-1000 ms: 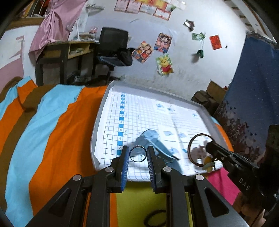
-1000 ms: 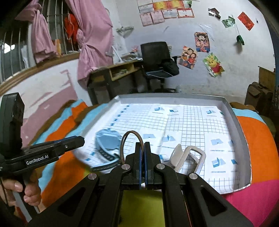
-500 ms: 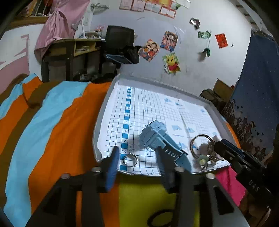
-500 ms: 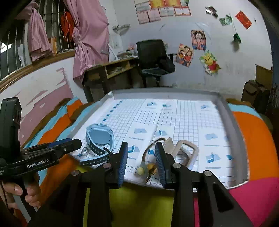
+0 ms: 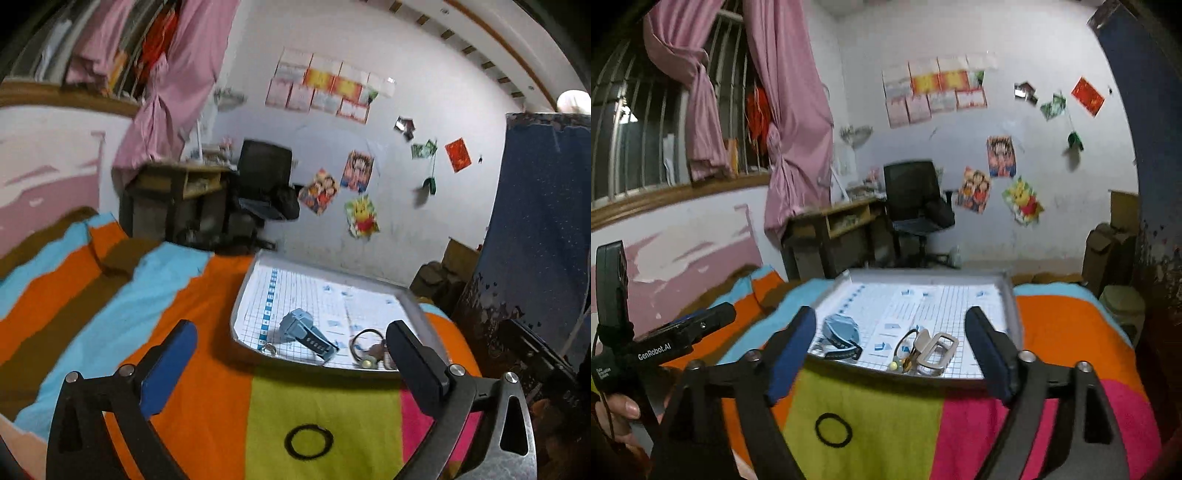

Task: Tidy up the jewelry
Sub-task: 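Open the left tool over the tray while the right tool releases its ring, then withdraw both tools from the tray back toward the remaining jewelry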

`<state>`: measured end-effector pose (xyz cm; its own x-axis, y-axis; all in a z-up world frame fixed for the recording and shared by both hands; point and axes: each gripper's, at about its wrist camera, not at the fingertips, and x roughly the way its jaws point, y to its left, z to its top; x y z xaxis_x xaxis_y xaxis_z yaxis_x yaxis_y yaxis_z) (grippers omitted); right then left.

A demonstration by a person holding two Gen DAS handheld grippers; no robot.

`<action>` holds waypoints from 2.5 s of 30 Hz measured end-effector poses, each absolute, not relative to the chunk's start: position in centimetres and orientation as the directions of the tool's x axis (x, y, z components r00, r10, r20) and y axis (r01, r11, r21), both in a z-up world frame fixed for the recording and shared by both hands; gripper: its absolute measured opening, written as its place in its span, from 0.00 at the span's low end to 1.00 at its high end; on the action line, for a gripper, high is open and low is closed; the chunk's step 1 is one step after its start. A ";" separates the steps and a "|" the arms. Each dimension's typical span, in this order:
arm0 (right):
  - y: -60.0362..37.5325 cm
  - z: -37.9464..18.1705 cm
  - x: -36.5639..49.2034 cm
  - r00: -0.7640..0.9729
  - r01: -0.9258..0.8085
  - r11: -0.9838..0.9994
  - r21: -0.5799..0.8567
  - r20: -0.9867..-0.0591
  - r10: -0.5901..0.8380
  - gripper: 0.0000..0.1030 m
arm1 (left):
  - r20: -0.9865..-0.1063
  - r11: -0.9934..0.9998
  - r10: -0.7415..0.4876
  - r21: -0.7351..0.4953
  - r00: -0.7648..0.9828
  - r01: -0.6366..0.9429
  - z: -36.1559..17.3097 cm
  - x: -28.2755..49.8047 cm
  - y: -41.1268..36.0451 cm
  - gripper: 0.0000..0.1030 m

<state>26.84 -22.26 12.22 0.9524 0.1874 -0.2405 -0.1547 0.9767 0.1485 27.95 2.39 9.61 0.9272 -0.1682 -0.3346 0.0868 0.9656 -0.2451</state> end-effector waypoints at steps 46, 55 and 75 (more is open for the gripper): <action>-24.1 1.4 5.9 0.934 -0.117 0.989 0.092 -0.328 0.141 0.99 | -0.487 0.987 -0.111 -0.154 0.866 0.040 -0.9 6.4 1.3 1.00; -23.6 1.9 8.4 0.942 -0.113 0.989 0.100 -0.304 0.138 0.99 | -0.470 0.988 -0.085 -0.153 0.878 0.013 -0.6 8.7 1.5 1.00; -23.3 1.3 17.2 0.921 -0.137 0.988 0.077 -0.356 0.156 0.99 | -0.532 0.979 -0.120 -0.202 0.838 0.012 -2.4 18.2 3.8 1.00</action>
